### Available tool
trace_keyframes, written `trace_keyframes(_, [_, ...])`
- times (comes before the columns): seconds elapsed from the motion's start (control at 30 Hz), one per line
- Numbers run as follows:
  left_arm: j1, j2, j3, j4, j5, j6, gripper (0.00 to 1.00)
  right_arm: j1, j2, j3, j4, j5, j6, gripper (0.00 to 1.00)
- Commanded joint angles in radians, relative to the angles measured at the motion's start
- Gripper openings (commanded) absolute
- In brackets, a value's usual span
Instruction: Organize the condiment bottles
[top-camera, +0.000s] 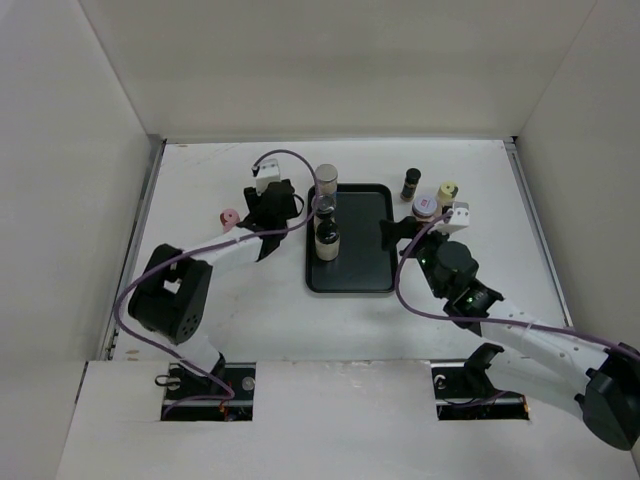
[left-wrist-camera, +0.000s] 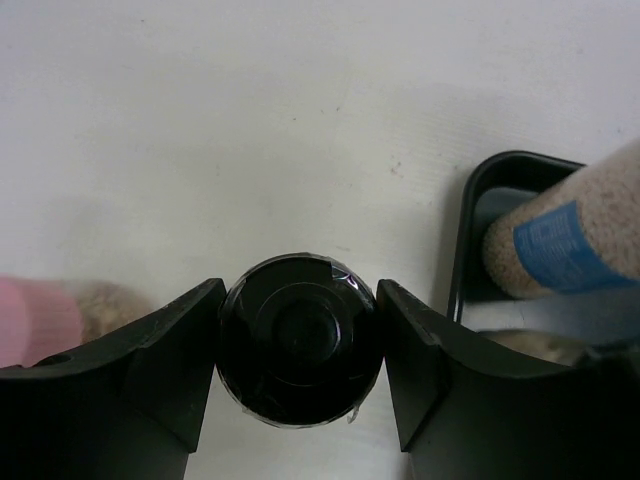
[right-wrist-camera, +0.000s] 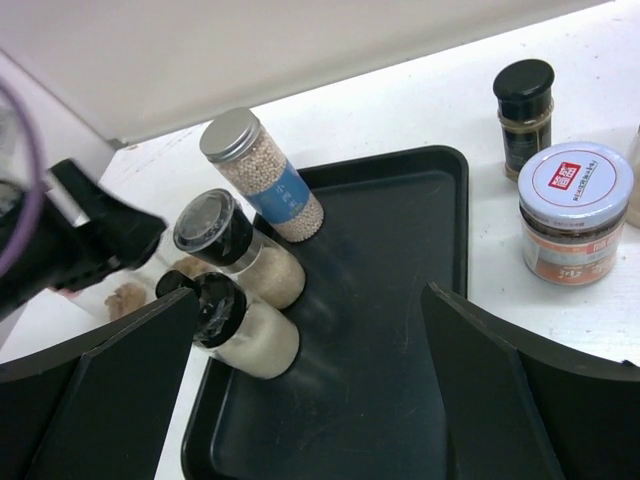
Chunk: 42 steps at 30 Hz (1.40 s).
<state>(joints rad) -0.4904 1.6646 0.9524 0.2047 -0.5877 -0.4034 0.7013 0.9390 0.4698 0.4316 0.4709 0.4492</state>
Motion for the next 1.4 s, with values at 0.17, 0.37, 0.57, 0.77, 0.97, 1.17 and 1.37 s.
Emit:
trace_keyframes(0.17, [-0.165, -0.393, -0.191, -0.034, -0.138, -0.009, 0.29, -0.004, -0.003, 0.007, 0.05, -0.006, 0.009, 1.0])
trace_keyframes(0.37, [-0.306, -0.578, -0.244, -0.213, -0.142, -0.026, 0.29, -0.004, -0.003, 0.007, 0.05, -0.005, 0.009, 1.0])
trace_keyframes(0.57, [-0.45, -0.612, -0.242, -0.318, -0.141, -0.109, 0.29, -0.01, 0.001, 0.006, 0.052, -0.005, 0.011, 1.0])
trace_keyframes(0.77, [-0.532, -0.511, -0.212, -0.202, -0.129, -0.123, 0.29, -0.01, 0.007, 0.006, 0.052, -0.003, 0.011, 1.0])
trace_keyframes(0.97, [-0.541, -0.373, -0.159, -0.125, -0.078, -0.117, 0.29, -0.015, -0.014, 0.0, 0.052, 0.003, 0.011, 1.0])
trace_keyframes(1.17, [-0.549, -0.276, -0.167, -0.025, -0.07, -0.112, 0.3, -0.015, -0.006, 0.001, 0.052, 0.002, 0.013, 1.0])
trace_keyframes(1.37, [-0.534, -0.197, -0.211, 0.045, -0.106, -0.101, 0.36, -0.016, -0.02, -0.002, 0.052, 0.005, 0.013, 1.0])
